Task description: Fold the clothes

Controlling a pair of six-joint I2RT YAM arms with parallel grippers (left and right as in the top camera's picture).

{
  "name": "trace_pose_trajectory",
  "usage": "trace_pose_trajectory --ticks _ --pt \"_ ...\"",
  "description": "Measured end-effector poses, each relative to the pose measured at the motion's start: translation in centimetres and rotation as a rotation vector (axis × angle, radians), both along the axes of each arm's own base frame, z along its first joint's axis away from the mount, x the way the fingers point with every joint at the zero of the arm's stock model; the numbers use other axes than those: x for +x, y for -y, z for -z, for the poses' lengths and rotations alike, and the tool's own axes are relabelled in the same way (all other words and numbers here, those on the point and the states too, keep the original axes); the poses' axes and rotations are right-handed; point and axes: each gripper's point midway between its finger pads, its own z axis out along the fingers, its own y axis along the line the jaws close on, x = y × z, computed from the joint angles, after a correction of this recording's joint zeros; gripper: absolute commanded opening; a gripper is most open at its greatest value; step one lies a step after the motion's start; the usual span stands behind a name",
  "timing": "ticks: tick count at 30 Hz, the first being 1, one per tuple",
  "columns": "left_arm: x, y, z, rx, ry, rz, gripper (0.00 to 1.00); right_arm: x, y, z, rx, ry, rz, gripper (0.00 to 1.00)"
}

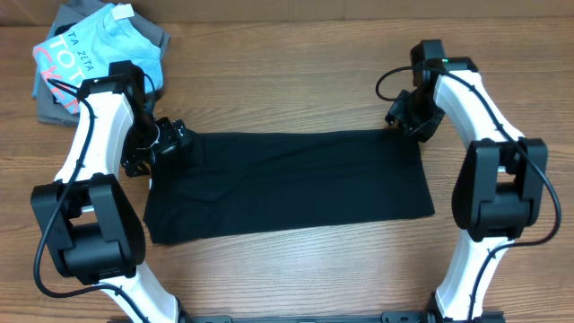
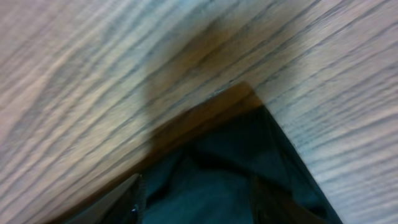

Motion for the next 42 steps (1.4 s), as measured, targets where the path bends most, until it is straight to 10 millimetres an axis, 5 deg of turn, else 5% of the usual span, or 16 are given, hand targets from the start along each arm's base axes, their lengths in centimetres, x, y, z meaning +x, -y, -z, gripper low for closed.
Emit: trace_pose_trajectory --ticks 11,18,34,42 --pt "0.0 0.0 0.0 0.000 0.000 0.000 1.00 0.2 0.0 1.3 0.000 -0.013 0.000 0.39" --pt "0.0 0.0 0.0 0.000 0.000 0.001 1.00 -0.2 -0.1 2.6 0.006 -0.049 -0.004 0.04" --pt "0.0 0.0 0.0 0.000 0.001 0.001 1.00 -1.6 0.8 1.3 -0.022 -0.127 0.011 0.04" --pt "0.1 0.0 0.0 0.002 0.004 0.001 1.00 -4.0 1.3 0.1 -0.037 -0.211 0.014 0.04"
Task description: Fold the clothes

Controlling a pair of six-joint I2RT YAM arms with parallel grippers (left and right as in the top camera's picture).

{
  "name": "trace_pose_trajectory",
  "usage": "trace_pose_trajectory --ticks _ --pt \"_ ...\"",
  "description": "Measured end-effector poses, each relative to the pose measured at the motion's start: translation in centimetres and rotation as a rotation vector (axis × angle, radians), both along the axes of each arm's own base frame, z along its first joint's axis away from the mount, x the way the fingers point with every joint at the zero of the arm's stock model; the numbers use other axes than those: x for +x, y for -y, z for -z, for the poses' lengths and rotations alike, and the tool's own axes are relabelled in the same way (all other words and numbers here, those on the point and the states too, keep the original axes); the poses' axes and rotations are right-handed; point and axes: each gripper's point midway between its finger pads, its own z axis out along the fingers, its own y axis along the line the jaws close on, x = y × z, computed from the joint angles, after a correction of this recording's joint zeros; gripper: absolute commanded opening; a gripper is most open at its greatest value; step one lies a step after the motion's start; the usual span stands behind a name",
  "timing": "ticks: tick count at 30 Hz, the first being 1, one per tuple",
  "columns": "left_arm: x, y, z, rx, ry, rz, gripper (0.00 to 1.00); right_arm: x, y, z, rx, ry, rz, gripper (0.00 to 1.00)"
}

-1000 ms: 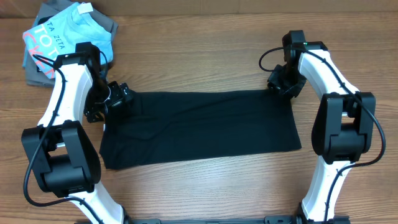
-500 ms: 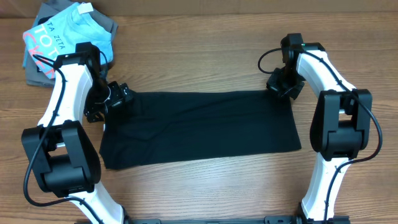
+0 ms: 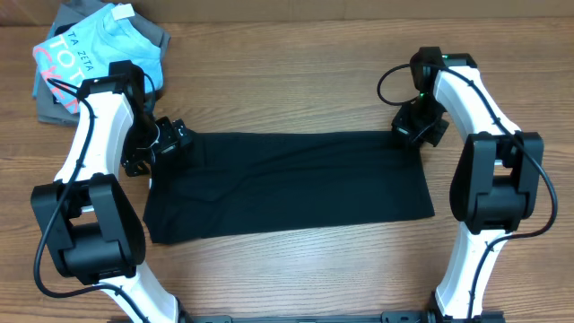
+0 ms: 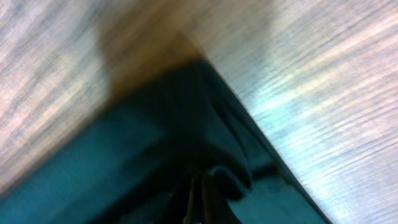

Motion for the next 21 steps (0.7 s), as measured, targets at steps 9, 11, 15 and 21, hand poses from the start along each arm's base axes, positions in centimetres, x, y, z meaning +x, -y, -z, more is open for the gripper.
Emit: trace_pose_trajectory --ticks 9,11,15,21 --pt "0.0 -0.2 0.0 0.012 -0.002 0.000 1.00 -4.1 0.4 -1.5 -0.015 -0.163 -0.021 0.04" --pt "0.0 -0.2 0.0 0.012 -0.002 0.000 1.00 -5.1 0.5 -1.8 -0.024 -0.203 -0.029 0.20" --pt "0.0 -0.3 0.0 0.016 -0.002 0.001 1.00 -7.2 1.0 -2.8 -0.043 -0.297 -0.050 1.00" --pt "0.0 -0.2 0.0 0.009 -0.001 0.000 0.83 -7.7 1.3 -3.1 -0.055 -0.320 -0.067 1.00"
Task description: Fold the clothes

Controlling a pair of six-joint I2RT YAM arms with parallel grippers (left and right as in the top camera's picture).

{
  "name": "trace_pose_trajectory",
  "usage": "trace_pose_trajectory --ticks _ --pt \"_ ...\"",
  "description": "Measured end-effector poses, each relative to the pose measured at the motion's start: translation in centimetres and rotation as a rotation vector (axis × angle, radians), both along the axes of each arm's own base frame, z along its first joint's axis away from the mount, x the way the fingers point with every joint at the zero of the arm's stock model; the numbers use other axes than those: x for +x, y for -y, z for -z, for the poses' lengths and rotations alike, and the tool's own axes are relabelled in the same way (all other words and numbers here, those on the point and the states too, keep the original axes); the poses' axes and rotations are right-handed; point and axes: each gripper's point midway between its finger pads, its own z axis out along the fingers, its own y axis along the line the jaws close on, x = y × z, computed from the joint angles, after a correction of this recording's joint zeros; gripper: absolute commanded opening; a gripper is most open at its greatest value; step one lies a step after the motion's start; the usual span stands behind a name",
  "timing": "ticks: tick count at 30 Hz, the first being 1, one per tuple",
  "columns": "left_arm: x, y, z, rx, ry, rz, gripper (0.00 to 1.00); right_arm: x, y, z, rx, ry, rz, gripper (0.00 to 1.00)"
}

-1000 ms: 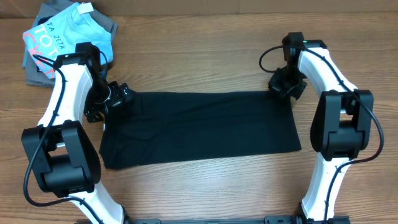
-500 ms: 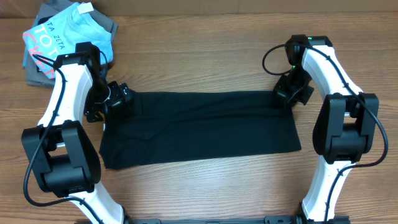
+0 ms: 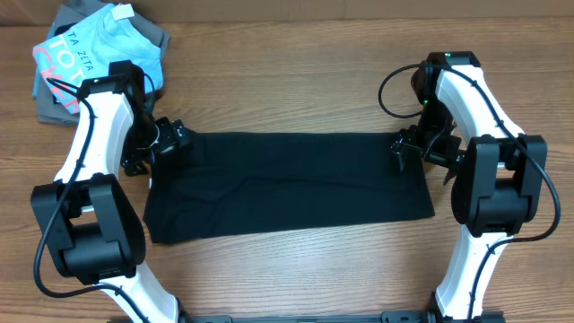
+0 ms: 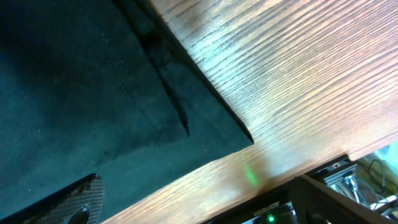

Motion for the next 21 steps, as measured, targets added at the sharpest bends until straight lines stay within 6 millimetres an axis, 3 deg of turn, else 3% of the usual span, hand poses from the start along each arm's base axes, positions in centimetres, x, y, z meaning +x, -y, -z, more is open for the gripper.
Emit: trace_pose_trajectory --ticks 3,6,7,9,11,14,17,21 --pt "0.0 0.7 -0.1 -0.043 0.005 0.023 0.74 0.6 0.1 0.3 -0.003 0.029 -0.001 1.00" --pt "0.4 2.1 -0.6 -0.114 0.033 0.061 0.42 2.1 0.0 0.9 0.001 0.092 0.000 0.98" --pt "0.6 2.5 -1.0 -0.130 0.047 0.078 0.26 2.4 -0.1 1.0 0.003 0.104 0.000 0.93" --pt "0.6 3.4 -1.9 -0.150 0.073 0.113 0.04 3.3 -0.4 1.3 0.026 0.143 -0.004 0.71" --pt "0.5 4.8 -3.0 -0.161 0.095 0.162 0.04 4.0 -1.0 1.6 0.065 0.174 -0.017 0.43" --pt "0.0 7.5 -4.3 -0.170 0.109 0.251 0.04 5.0 -2.3 1.8 0.137 0.214 -0.032 0.18" --pt "-0.5 10.3 -4.1 -0.169 0.098 0.332 0.04 5.5 -3.5 2.0 0.178 0.238 -0.057 0.04" --pt "-1.9 12.1 -2.7 -0.163 0.045 0.378 0.04 4.7 -5.2 3.2 0.209 0.225 -0.097 0.04"
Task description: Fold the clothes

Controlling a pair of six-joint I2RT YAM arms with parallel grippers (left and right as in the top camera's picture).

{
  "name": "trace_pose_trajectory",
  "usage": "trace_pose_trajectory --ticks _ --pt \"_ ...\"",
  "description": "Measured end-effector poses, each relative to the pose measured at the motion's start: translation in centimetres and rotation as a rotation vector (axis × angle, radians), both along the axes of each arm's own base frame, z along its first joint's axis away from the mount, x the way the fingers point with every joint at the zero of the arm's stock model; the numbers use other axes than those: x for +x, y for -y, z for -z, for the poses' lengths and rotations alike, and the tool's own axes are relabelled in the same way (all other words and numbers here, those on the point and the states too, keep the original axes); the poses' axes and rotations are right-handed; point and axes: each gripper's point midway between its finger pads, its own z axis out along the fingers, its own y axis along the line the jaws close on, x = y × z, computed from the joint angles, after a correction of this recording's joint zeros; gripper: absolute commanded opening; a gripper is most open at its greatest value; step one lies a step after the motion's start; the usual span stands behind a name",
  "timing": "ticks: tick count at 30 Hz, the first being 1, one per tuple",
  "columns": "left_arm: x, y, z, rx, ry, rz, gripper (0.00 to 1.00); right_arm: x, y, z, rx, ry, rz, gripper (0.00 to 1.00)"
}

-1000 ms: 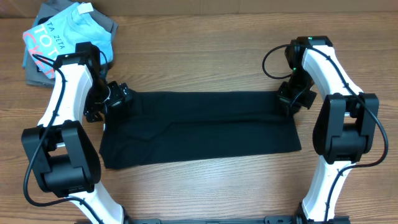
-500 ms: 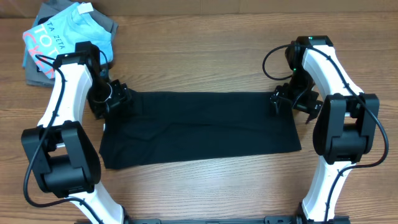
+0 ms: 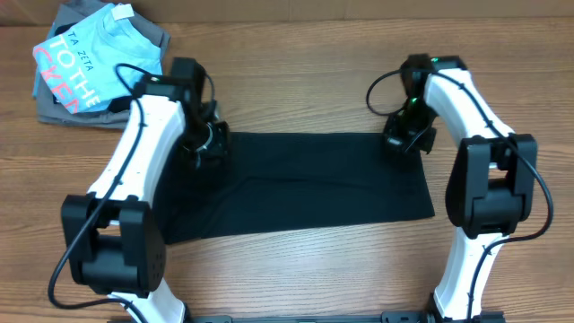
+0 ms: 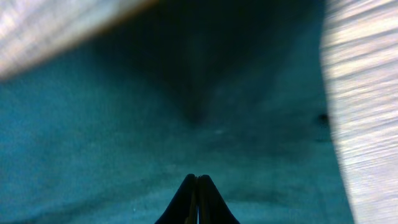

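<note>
A black garment (image 3: 305,184) lies spread flat as a wide rectangle in the middle of the wooden table (image 3: 296,81). My left gripper (image 3: 208,145) sits low on its far edge near the left end; its jaws are lost against the dark cloth. My right gripper (image 3: 401,142) is at the garment's far right corner. In the right wrist view that gripper (image 4: 197,178) is shut, tips pressed together just over the black cloth (image 4: 124,124), with nothing seen between them.
A folded pile with a light blue printed shirt (image 3: 85,49) on top lies at the far left corner of the table. Both arm bases stand at the near edge, left and right of the garment.
My left gripper moved right along the garment's far edge, away from its left corner. My right gripper, open by the right edge before, is now shut over the far right corner.
My right gripper was open at the garment's far right corner, then shut there, then open a little nearer along the right edge, and is now shut over that corner again. My left gripper stayed at the far left corner until its shift right now.
</note>
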Motion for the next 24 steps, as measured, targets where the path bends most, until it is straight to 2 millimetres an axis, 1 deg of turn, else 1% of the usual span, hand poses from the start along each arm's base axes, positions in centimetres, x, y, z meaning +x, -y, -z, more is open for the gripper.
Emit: trace_pose_trajectory --ticks 2,4,7,11,14,15,17,24 --pt "-0.6 0.1 1.5 0.014 -0.036 -0.001 0.04 -0.5 -0.6 0.8 0.006 -0.008 -0.014 0.04" --pt "-1.0 0.0 2.9 0.022 -0.060 -0.008 0.04 -0.9 -1.0 1.5 0.012 -0.015 -0.021 0.09" --pt "-1.6 -0.6 5.1 0.035 -0.099 -0.019 0.04 -1.2 -1.0 2.6 0.012 -0.012 -0.022 0.12" --pt "-2.6 -2.0 7.5 0.062 -0.156 -0.052 0.04 -1.2 -0.9 3.0 0.022 0.022 -0.017 0.11" --pt "-2.9 -3.2 8.9 0.082 -0.186 -0.086 0.04 -1.1 -0.9 3.1 0.022 0.052 -0.011 0.04" --pt "-3.0 -3.7 9.3 0.086 -0.198 -0.100 0.04 -1.2 -0.8 3.2 0.017 0.059 -0.003 0.04" --pt "-3.3 -4.6 9.9 0.081 -0.225 -0.132 0.04 -1.3 -0.5 3.2 -0.005 0.067 0.035 0.04" --pt "-4.1 -7.5 9.7 0.109 -0.276 -0.267 0.04 -1.5 -0.2 3.2 -0.054 0.060 0.121 0.04"
